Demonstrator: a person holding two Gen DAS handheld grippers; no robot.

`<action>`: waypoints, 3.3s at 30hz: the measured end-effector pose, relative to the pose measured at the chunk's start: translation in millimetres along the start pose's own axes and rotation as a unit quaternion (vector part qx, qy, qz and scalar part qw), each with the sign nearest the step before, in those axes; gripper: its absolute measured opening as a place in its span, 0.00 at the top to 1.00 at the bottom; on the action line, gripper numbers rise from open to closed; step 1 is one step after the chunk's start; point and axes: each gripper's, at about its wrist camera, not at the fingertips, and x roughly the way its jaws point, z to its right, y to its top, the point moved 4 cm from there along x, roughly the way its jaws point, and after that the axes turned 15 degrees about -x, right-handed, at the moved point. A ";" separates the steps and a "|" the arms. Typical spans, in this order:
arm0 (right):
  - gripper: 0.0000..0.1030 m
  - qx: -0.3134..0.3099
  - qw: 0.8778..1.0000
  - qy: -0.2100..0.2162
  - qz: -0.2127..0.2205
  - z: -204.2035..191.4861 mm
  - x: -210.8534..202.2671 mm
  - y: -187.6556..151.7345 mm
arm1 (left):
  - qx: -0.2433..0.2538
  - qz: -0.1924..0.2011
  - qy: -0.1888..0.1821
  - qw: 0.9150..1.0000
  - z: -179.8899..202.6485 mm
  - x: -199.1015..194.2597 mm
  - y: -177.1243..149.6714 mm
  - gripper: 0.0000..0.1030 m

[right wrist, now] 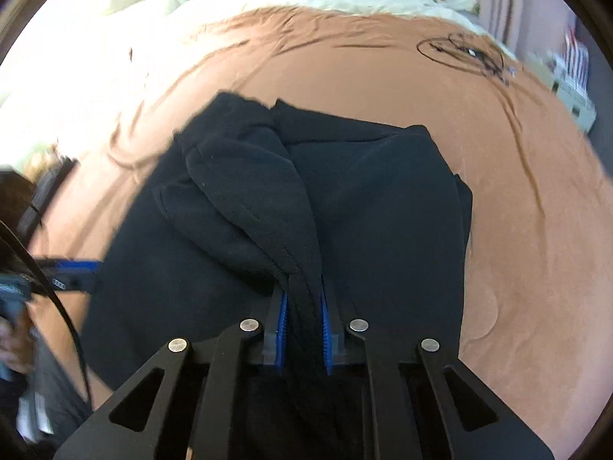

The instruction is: Fold small clothes

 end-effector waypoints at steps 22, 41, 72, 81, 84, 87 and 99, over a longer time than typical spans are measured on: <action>0.72 0.087 0.996 0.032 -0.007 51.3 -27.3 -55.5 | 0.022 -0.007 0.022 0.999 24.3 36.0 0.1 0.37; 0.37 -0.112 0.992 -0.039 -0.045 -10.9 27.6 25.0 | 0.006 0.007 0.016 1.000 29.2 47.4 47.6 0.37; 0.88 0.007 1.000 -0.018 0.006 98.9 29.1 39.0 | 0.014 0.015 0.026 0.999 43.5 66.4 100.2 0.37; 0.40 0.113 0.993 0.030 0.011 141.5 37.7 22.8 | 0.006 0.020 0.025 0.999 44.8 67.3 112.7 0.37; 0.26 0.147 0.986 0.077 0.033 149.6 30.3 10.8 | 0.002 0.018 0.019 1.000 43.8 69.5 116.4 0.37; 0.26 0.171 0.976 0.134 0.027 153.9 43.2 0.7 | -0.003 0.010 0.012 1.000 45.1 75.7 121.3 0.37; 0.54 0.182 0.964 0.195 0.026 165.0 96.5 2.2 | -0.029 0.011 -0.024 0.999 42.8 97.3 152.1 0.47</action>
